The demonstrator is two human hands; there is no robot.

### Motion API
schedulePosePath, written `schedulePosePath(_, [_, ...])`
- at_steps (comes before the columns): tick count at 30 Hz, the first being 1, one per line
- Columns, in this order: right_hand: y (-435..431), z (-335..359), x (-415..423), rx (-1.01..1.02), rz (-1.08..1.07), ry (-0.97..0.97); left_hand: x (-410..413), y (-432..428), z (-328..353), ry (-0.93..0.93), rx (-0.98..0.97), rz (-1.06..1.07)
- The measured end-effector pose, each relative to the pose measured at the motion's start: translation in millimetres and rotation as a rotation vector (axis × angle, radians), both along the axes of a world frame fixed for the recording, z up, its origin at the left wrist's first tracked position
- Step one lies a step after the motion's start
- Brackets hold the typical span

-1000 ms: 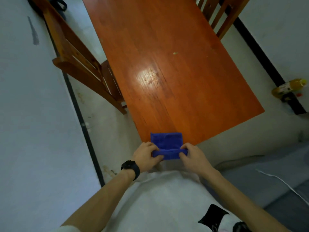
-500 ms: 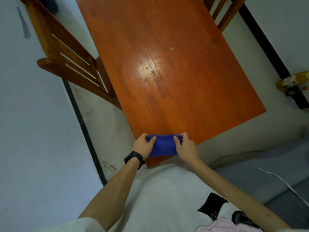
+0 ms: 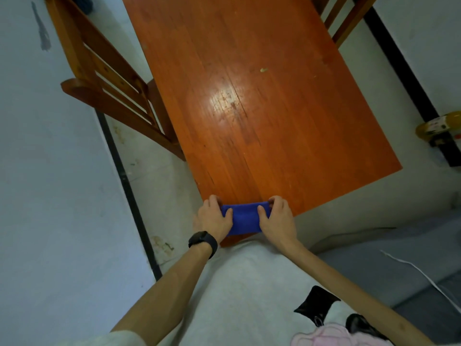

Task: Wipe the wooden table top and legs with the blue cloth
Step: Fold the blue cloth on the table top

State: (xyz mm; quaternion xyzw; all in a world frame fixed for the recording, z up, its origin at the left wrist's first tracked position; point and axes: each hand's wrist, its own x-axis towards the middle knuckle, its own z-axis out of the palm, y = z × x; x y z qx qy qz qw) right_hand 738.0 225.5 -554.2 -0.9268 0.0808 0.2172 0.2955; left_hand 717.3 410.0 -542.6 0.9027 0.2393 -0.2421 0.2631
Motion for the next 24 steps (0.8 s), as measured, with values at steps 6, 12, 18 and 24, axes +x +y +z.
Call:
schedulePosePath(6, [5.3,1.4,-18.7,-0.220,0.390,-0.294,-16.1,-15.7,-6.1,-0.261,0.111,-0.573])
schedulePosePath(12, [-3.1,-21.6,-19.3,-0.318,0.604,0.017,-34.5,-17.8,-34.8,0.023,0.104,-0.500])
schedulePosePath(18, [1.8,-0.1,-24.5,-0.284,0.195,-0.076,-43.3,-22.7,-15.0,-0.154,0.046,0.018])
schedulePosePath(24, [1.4,11.0,-0.9,0.113,-0.124,0.206,-40.0,-20.1,-16.4,-0.036,-0.319,0.524])
